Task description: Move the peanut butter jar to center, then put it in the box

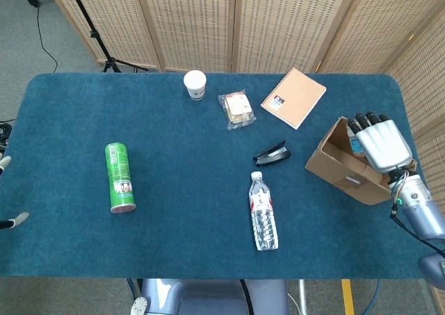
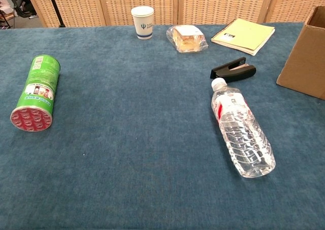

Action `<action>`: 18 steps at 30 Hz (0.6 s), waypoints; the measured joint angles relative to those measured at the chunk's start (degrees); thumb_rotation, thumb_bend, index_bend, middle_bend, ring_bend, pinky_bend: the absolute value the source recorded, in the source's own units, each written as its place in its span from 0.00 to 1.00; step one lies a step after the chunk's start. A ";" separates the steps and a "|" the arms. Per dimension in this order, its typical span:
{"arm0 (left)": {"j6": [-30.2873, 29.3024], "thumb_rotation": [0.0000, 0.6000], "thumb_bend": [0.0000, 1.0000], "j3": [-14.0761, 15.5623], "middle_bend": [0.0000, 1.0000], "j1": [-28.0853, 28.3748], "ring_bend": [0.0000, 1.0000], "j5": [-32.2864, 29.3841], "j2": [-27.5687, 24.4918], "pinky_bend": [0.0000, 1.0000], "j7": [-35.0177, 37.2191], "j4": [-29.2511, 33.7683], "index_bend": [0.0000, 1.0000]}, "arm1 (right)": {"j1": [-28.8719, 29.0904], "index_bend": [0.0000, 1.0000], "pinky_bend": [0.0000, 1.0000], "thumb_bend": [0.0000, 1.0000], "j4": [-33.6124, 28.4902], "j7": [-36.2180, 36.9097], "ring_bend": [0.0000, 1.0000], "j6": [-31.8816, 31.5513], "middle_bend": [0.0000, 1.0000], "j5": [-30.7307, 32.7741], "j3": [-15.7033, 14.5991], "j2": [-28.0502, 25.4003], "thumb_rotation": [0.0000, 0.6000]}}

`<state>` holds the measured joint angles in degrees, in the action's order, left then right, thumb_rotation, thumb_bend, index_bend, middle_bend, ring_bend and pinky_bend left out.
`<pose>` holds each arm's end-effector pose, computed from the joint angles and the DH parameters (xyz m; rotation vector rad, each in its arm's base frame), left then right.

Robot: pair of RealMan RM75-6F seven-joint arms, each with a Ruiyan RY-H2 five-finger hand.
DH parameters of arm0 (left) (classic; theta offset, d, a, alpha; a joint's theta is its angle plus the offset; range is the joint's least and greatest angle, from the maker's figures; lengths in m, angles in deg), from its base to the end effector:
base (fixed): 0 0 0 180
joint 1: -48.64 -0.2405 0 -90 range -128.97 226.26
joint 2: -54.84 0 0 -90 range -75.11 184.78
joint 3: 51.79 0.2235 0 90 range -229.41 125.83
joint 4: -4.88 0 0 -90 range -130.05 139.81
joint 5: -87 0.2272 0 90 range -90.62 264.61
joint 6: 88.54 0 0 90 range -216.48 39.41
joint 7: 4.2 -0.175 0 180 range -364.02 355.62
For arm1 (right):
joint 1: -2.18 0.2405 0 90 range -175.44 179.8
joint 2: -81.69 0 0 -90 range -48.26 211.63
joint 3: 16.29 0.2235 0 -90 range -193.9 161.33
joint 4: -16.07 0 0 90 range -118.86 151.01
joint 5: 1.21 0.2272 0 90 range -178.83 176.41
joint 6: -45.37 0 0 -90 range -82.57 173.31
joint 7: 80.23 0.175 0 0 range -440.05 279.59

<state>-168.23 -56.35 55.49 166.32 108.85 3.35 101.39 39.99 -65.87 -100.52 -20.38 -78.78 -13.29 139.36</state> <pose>-0.3025 0.2271 0.1740 -1.3119 -0.9913 -0.8760 -0.2146 -0.3828 0.1617 1.7351 -0.2455 0.5819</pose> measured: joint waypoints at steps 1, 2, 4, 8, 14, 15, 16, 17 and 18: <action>0.14 1.00 0.00 -0.01 0.00 0.05 0.00 -0.11 -0.01 0.03 -0.06 0.03 0.00 | -0.15 0.55 0.44 0.36 0.85 0.06 0.39 0.08 0.48 -0.63 -0.16 0.38 1.00; 0.29 1.00 0.00 -0.04 0.00 0.12 0.00 -0.25 -0.02 0.03 -0.14 0.10 0.00 | -0.30 0.44 0.44 0.30 1.77 -0.26 0.30 0.22 0.37 -1.18 -0.32 0.72 1.00; 0.43 1.00 0.00 -0.07 0.00 0.18 0.00 -0.35 -0.05 0.03 -0.20 0.12 0.00 | -0.44 0.21 0.41 0.17 2.28 -1.48 0.12 0.75 0.15 -1.17 -0.46 0.90 1.00; 0.65 1.00 0.00 -0.13 0.00 0.26 0.00 -0.55 -0.09 0.03 -0.11 0.07 0.00 | -0.87 0.00 0.21 0.00 0.80 -6.29 0.00 2.64 0.00 1.18 -0.35 0.45 1.00; 0.98 1.00 0.00 -0.09 0.00 0.37 0.00 -0.58 -0.09 0.03 -0.09 0.05 0.00 | -2.33 0.00 0.11 0.00 -4.55 -12.59 0.00 0.00 0.00 4.10 1.49 -1.50 1.00; 0.96 1.00 0.00 -0.06 0.00 0.35 0.00 -0.53 -0.08 0.03 -0.10 0.05 0.00 | -2.60 0.00 0.11 0.00 -5.47 -12.81 0.00 -0.57 0.00 4.32 1.81 -1.95 1.00; 0.94 1.00 0.00 -0.05 0.00 0.34 0.00 -0.51 -0.07 0.03 -0.12 0.05 0.00 | -2.89 0.00 0.11 0.00 -6.34 -12.86 0.00 -1.10 0.00 4.45 2.10 -2.43 1.00; 0.89 1.00 0.00 -0.01 0.00 0.32 0.00 -0.45 -0.03 0.03 -0.16 0.02 0.00 | -3.30 0.00 0.11 0.00 -7.46 -12.68 0.00 -1.77 0.00 4.54 2.45 -3.10 1.00; 0.86 1.00 0.00 0.02 0.00 0.29 0.00 -0.41 0.00 0.03 -0.17 0.00 0.00 | -3.63 0.00 0.11 0.00 -8.28 -12.38 0.00 -2.24 0.00 4.59 2.68 -3.61 1.00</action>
<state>-167.37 -56.33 55.78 165.91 108.84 3.17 101.40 36.36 -74.15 -112.90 -22.62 -74.19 -10.61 135.75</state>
